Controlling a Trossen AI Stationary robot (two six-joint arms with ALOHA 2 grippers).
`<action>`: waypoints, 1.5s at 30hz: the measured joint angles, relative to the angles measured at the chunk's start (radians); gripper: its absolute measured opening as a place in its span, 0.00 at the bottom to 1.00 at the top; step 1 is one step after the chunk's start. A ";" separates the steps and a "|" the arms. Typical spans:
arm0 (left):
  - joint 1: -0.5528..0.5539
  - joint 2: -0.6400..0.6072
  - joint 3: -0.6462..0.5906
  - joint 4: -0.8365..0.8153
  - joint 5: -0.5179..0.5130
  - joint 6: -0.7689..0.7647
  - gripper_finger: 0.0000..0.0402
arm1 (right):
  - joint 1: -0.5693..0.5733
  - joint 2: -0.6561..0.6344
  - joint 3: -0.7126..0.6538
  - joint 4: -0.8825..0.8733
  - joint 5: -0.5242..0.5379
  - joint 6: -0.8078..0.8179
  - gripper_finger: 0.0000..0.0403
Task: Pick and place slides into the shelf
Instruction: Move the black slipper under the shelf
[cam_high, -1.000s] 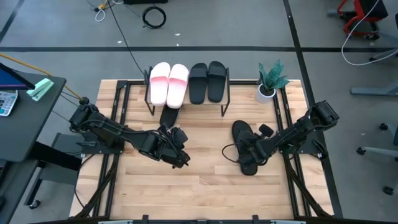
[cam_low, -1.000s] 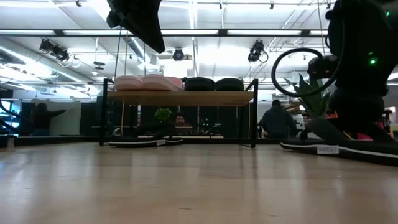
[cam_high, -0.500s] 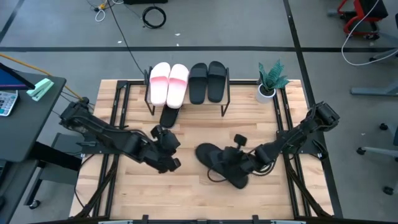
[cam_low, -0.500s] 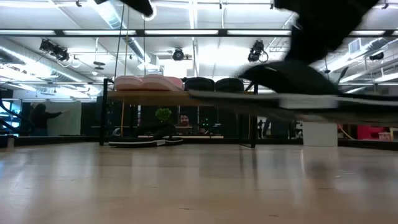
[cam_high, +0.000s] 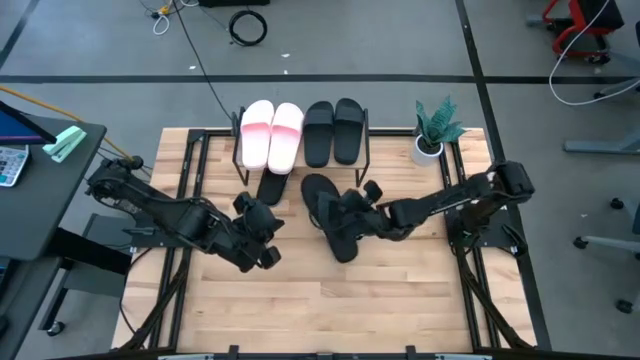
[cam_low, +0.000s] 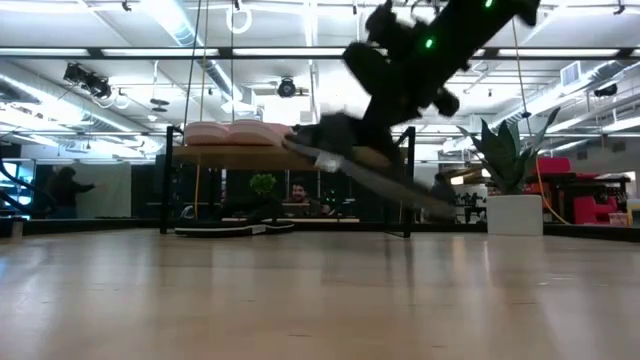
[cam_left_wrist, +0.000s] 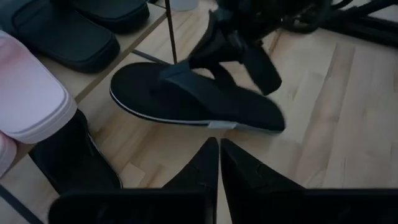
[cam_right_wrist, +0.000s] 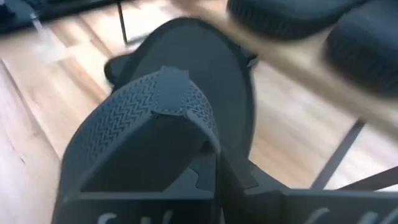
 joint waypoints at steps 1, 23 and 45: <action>-0.001 0.001 0.000 -0.005 0.000 0.000 0.06 | -0.008 0.017 0.000 0.002 -0.014 0.013 0.01; -0.007 0.001 0.000 -0.066 0.000 -0.003 0.05 | -0.205 0.212 0.000 0.186 -0.216 -0.089 0.10; -0.048 0.004 0.000 -0.070 0.000 -0.046 0.04 | -0.106 0.184 0.000 0.157 -0.276 -0.126 0.25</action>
